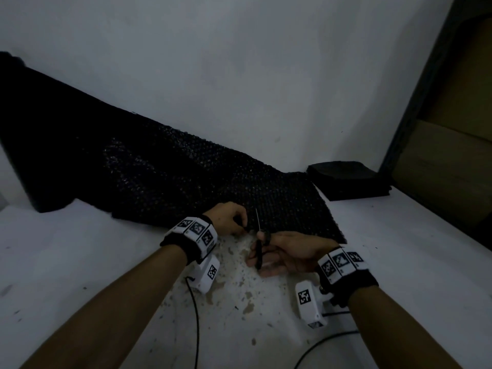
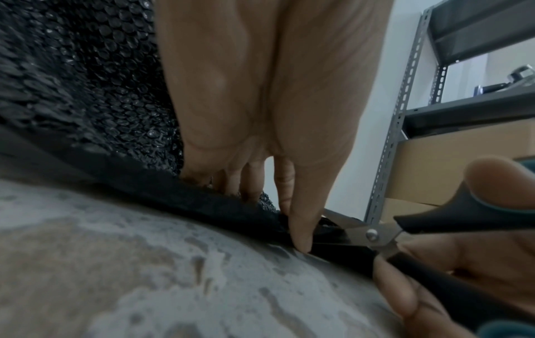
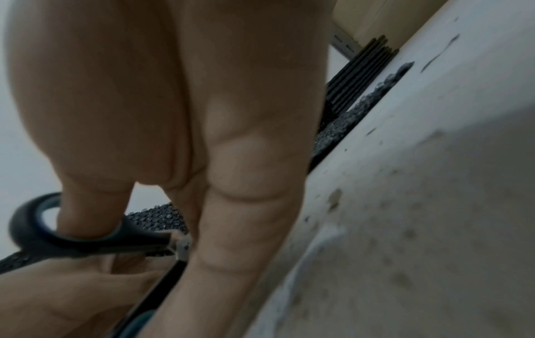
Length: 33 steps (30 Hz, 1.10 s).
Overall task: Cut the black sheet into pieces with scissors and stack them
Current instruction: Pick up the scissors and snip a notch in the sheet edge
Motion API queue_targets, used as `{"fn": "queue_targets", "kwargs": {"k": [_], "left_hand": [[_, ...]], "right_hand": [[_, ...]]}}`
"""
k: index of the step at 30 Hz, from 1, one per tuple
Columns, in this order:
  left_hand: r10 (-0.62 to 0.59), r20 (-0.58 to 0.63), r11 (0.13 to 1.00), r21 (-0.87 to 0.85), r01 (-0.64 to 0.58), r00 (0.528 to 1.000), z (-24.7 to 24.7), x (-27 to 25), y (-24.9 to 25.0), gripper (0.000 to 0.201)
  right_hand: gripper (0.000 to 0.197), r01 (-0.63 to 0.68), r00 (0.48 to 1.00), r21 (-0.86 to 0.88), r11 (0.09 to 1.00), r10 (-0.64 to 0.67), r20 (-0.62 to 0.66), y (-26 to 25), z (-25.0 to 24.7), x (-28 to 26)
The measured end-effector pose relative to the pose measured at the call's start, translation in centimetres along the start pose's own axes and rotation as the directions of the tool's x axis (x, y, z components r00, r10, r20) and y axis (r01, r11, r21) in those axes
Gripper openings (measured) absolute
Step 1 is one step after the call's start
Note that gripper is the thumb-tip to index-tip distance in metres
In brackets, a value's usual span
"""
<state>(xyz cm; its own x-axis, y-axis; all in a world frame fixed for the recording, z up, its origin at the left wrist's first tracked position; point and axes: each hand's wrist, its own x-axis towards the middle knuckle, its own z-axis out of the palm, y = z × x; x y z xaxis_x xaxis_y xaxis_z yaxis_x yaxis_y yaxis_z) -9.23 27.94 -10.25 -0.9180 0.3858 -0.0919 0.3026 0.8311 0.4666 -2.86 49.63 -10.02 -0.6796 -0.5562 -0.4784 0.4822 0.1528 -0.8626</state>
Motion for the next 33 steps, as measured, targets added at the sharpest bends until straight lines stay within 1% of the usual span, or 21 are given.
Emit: {"fn": "queue_targets", "kwargs": {"k": [7, 16, 18, 20, 24, 29, 33], "left_hand": [[0.012, -0.009, 1.0, 0.014, -0.012, 1.0, -0.1, -0.2, 0.1, 0.003], [0.021, 0.005, 1.0, 0.017, -0.021, 1.0, -0.2, -0.2, 0.1, 0.005], [0.025, -0.007, 0.999, 0.027, -0.024, 1.0, -0.1, -0.2, 0.1, 0.007], [0.025, -0.015, 1.0, 0.001, -0.025, 1.0, 0.1, -0.1, 0.1, 0.012], [0.037, 0.005, 0.999, -0.006, -0.037, 0.999, 0.2, 0.0, 0.1, 0.023], [0.061, -0.028, 0.998, -0.011, -0.061, 0.998, 0.3, 0.0, 0.2, 0.019], [0.054, -0.026, 0.999, 0.006, -0.053, 0.998, 0.4, 0.3, 0.2, 0.018]], "right_hand": [[0.056, 0.013, 1.0, 0.006, 1.0, -0.013, 0.005, 0.2, 0.2, -0.4], [0.055, 0.024, 1.0, 0.009, 1.0, -0.024, 0.001, 0.6, 0.1, -0.7], [0.056, 0.022, 1.0, 0.011, 1.0, -0.022, 0.0, 0.6, 0.0, -0.9], [0.058, 0.017, 1.0, 0.017, 1.0, -0.016, -0.009, 0.5, 0.0, -1.0], [0.067, 0.021, 0.999, -0.001, 1.0, -0.021, -0.028, 0.3, 0.0, -0.9], [0.071, 0.017, 0.998, 0.015, 1.0, -0.016, -0.063, 0.5, -1.0, -1.3], [0.066, 0.006, 0.998, 0.026, 1.0, -0.004, -0.064, 0.5, -1.4, -1.4]]}}
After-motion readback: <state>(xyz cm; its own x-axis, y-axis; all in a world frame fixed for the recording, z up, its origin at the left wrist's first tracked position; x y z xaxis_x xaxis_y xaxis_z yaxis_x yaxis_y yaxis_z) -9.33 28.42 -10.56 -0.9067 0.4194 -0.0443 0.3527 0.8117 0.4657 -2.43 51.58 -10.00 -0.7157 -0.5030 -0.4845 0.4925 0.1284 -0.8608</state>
